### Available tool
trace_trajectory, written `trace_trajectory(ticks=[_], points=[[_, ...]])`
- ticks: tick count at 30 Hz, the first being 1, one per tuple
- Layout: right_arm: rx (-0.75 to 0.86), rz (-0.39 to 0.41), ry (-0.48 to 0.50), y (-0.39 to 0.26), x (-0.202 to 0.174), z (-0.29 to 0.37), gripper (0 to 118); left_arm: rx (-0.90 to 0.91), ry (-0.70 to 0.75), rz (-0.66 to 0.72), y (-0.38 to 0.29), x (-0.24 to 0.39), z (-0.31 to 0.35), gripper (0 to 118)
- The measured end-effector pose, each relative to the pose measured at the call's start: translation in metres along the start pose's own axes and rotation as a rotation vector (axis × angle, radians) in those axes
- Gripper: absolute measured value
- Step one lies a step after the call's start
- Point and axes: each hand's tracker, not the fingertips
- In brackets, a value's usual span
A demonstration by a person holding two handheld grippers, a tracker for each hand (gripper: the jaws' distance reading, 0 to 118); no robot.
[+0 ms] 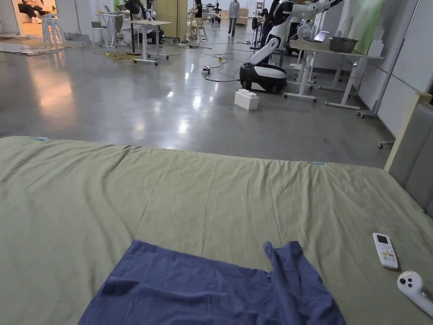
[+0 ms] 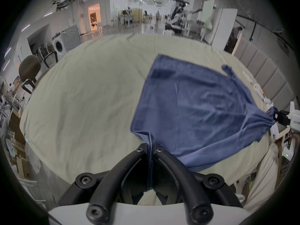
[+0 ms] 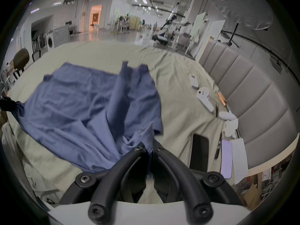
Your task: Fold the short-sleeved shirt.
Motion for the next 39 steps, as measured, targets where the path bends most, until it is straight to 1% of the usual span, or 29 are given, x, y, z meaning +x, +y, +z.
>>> trace_trajectory(ticks=[3,7,8,9,10,11,12,13,14,17,20,23,25,26,27,28,29,30,31,32,33,34,35,36,37,38,39], points=[[-0.066,-0.003,0.001,-0.013,-0.004,-0.020,7,-0.033,-0.010,0.001,-0.006,0.011,-0.016,6],[-0.101,-0.014,-0.006,-0.023,-0.008,-0.033,9,-0.073,-0.004,0.010,-0.015,0.022,-0.031,7],[-0.100,-0.014,-0.007,-0.025,-0.007,-0.033,18,-0.073,0.002,0.018,-0.015,0.024,-0.032,9],[-0.096,-0.019,-0.009,-0.023,-0.008,-0.030,34,-0.062,0.013,0.026,-0.013,0.026,-0.030,13],[-0.087,-0.027,-0.015,-0.020,-0.008,-0.027,51,-0.047,0.020,0.028,-0.013,0.027,-0.026,21],[-0.048,-0.040,-0.023,-0.015,-0.009,-0.021,70,-0.022,0.026,0.026,-0.009,0.029,-0.022,42],[-0.004,-0.055,-0.029,-0.009,-0.010,-0.015,78,0.024,0.023,0.023,-0.004,0.031,-0.016,58],[0.037,-0.066,-0.037,-0.002,-0.011,-0.010,80,0.058,0.019,0.021,0.000,0.033,-0.011,68],[0.088,-0.071,-0.044,0.007,-0.013,-0.003,80,0.101,0.019,0.020,0.007,0.036,-0.006,70],[0.238,-0.109,-0.027,0.036,-0.023,0.019,81,0.245,0.023,0.015,0.029,0.047,0.015,70],[0.396,-0.164,0.000,0.062,-0.031,0.033,85,0.407,0.032,0.015,0.051,0.058,0.030,70],[0.537,-0.216,-0.006,0.081,-0.043,0.049,85,0.592,0.062,0.002,0.065,0.072,0.051,70],[0.614,-0.252,0.008,0.089,-0.048,0.052,84,0.686,0.077,0.009,0.071,0.081,0.064,70],[0.637,-0.261,0.013,0.094,-0.051,0.056,78,0.721,0.073,0.018,0.073,0.085,0.071,69],[0.666,-0.271,0.014,0.098,-0.055,0.059,69,0.760,0.066,0.030,0.074,0.089,0.077,68],[0.694,-0.268,0.012,0.101,-0.057,0.062,56,0.787,0.063,0.041,0.074,0.091,0.081,64],[0.722,-0.261,0.006,0.103,-0.061,0.065,37,0.815,0.060,0.044,0.074,0.095,0.086,53],[0.733,-0.263,-0.008,0.105,-0.064,0.067,25,0.849,0.061,0.046,0.075,0.080,0.064,37],[0.767,-0.256,-0.024,0.107,-0.066,0.070,21,0.871,0.077,0.034,0.075,0.081,0.064,18],[0.815,-0.237,-0.031,0.109,-0.068,0.073,18,0.882,0.112,0.024,0.075,0.083,0.064,10],[0.814,-0.250,-0.013,0.108,-0.068,0.073,12,0.888,0.131,0.023,0.074,0.086,0.066,9],[0.815,-0.264,0.008,0.108,-0.068,0.073,4,0.887,0.115,0.024,0.072,0.087,0.067,4],[0.822,-0.262,0.011,0.107,-0.069,0.073,2,0.901,0.097,0.026,0.070,0.085,0.068,4],[0.854,-0.234,-0.012,0.108,-0.072,0.075,1,0.909,0.091,0.034,0.069,0.084,0.068,3],[0.899,-0.168,-0.042,0.110,-0.074,0.079,1,0.909,0.093,0.032,0.069,0.084,0.068,0],[0.867,-0.197,-0.018,0.108,-0.073,0.076,1,0.906,0.099,0.024,0.069,0.087,0.072,0],[0.868,-0.172,-0.022,0.110,-0.074,0.076,0,0.897,0.104,0.012,0.068,0.086,0.071,0]])
